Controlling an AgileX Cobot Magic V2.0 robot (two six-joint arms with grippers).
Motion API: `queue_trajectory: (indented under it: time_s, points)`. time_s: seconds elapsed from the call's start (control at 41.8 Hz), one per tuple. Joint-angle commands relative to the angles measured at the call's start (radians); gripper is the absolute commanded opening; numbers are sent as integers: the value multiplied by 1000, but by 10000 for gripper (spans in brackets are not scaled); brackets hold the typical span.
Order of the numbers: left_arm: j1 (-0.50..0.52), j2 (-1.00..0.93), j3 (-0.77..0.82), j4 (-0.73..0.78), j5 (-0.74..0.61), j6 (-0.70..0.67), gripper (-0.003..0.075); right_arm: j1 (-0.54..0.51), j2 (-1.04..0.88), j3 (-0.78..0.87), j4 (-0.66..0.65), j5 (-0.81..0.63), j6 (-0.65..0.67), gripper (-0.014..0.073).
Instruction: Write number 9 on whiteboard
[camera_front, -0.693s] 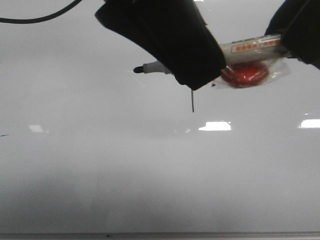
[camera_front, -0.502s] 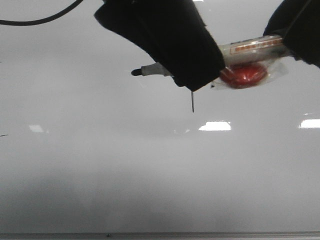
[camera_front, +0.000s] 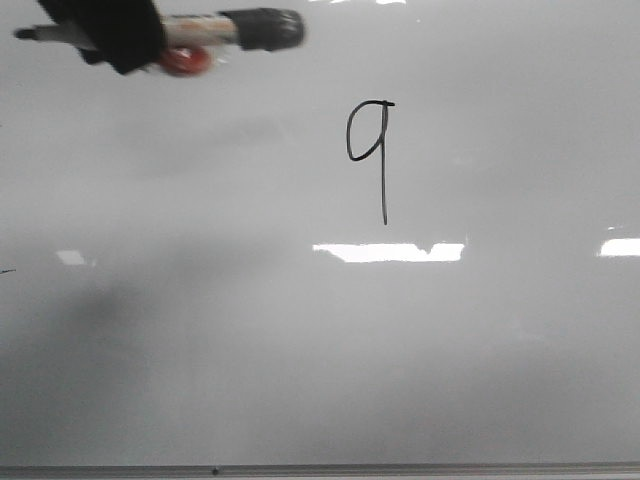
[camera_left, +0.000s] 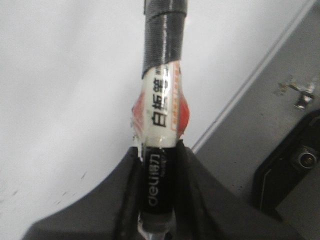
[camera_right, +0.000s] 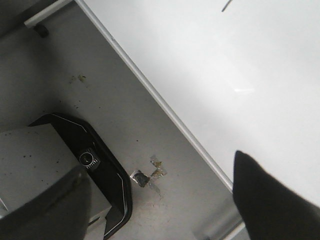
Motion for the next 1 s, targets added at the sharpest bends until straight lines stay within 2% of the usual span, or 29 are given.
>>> queue_trajectory:
  time_s: [0.0, 0.072, 0.167, 0.239, 0.359, 0.454, 0.55, 0.861, 0.98]
  points:
    - [54, -96, 7, 109, -11, -107, 74, -8, -12, -31, 9, -38, 15, 600]
    - [137, -163, 69, 109, -58, -132, 74, -8, -11, -31, 9, -41, 15, 600]
    - [303, -251, 195, 102, -197, -172, 73, -8, -11, -31, 9, -46, 15, 600]
    - [447, -288, 300, 56, -362, -210, 73, -8, -11, -31, 9, -49, 15, 600]
    - [669, -292, 459, -112, -685, -212, 73, -8, -11, -31, 10, -53, 15, 600]
    - [757, -255, 574, -164, -953, -212, 73, -8, -11, -31, 12, -54, 15, 600]
    - [783, -174, 618, -164, -1103, -212, 73, -8, -11, -31, 24, -56, 15, 600]
    - [781, 53, 613, -164, -1276, -212, 79, -8, -11, -31, 52, -68, 15, 600]
    - [781, 122, 587, -164, -1286, -212, 148, -8, -11, -31, 53, -68, 15, 600]
